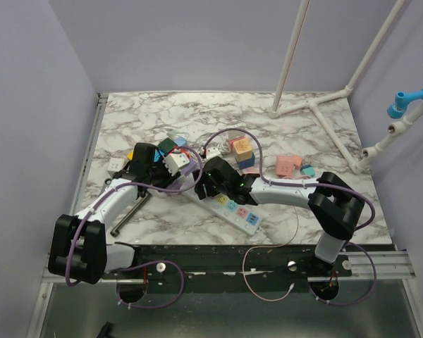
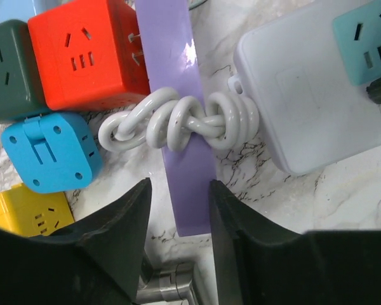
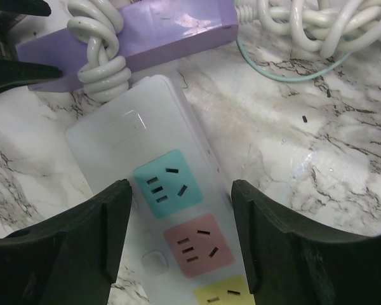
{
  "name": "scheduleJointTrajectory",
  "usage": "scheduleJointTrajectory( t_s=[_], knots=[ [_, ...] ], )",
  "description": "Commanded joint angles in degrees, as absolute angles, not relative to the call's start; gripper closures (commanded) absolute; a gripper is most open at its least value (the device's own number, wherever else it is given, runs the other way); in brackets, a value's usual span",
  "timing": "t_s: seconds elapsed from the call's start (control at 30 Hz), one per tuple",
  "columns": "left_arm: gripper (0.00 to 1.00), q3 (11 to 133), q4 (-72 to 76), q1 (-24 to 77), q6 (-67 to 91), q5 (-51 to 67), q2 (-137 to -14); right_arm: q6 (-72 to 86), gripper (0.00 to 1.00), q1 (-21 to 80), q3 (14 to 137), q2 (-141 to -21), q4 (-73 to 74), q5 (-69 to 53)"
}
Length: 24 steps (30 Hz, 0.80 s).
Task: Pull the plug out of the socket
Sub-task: Remove the plug from the socket.
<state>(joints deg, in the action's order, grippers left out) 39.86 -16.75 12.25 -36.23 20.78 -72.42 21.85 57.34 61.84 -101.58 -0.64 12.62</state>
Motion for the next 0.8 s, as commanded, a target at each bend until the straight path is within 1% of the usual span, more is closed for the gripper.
scheduleJointTrajectory(
  t_s=[0.0, 0.07, 0.1, 0.13, 0.2, 0.23, 0.3, 0.5, 0.53, 0.63, 0.77],
  knots=[
    [0.60, 37.9, -14.8, 15.3, -38.9, 17.8, -72.7, 23.5, 0.31, 57.6, 57.2, -100.7, 6.1, 14.3],
    [0.59, 37.9, -14.9, 16.4, -39.0, 16.9, -73.4, 24.1, 0.32, 57.6, 56.1, -99.7, 6.2, 14.6],
    [0.56, 38.2, -15.1, 16.8, -39.0, 16.3, -73.9, 24.3, 0.32, 57.6, 55.7, -99.4, 6.3, 14.7],
    [0.42, 38.9, -15.5, 16.8, -38.0, 16.2, -74.2, 24.6, 0.32, 57.6, 55.4, -99.2, 6.4, 15.0],
    [0.03, 41.0, -17.5, 16.2, -35.4, 16.9, -74.4, 24.8, 0.32, 57.6, 54.9, -98.9, 6.5, 15.0],
    [0.02, 41.9, -18.8, 15.4, -34.5, 18.1, -74.3, 25.0, 0.32, 57.6, 54.9, -98.8, 6.4, 15.0],
    [0.01, 43.1, -21.1, 13.8, -33.1, 20.6, -73.5, 25.0, 0.32, 57.6, 55.0, -98.7, 6.3, 14.9],
    [0.02, 41.5, -23.5, 13.3, -34.6, 21.0, -72.3, 24.7, 0.32, 57.6, 55.9, -98.3, 6.5, 15.5],
    [0.05, 40.9, -23.6, 13.7, -34.9, 20.9, -72.3, 24.7, 0.32, 57.6, 55.9, -98.2, 6.4, 15.6],
    [0.21, 38.5, -22.8, 15.8, -36.1, 19.0, -72.0, 24.7, 0.32, 57.6, 55.9, -98.0, 6.4, 16.2],
    [0.36, 36.4, -20.2, 18.8, -36.6, 15.2, -72.1, 25.1, 0.32, 57.5, 56.2, -97.6, 6.5, 16.8]
  ],
)
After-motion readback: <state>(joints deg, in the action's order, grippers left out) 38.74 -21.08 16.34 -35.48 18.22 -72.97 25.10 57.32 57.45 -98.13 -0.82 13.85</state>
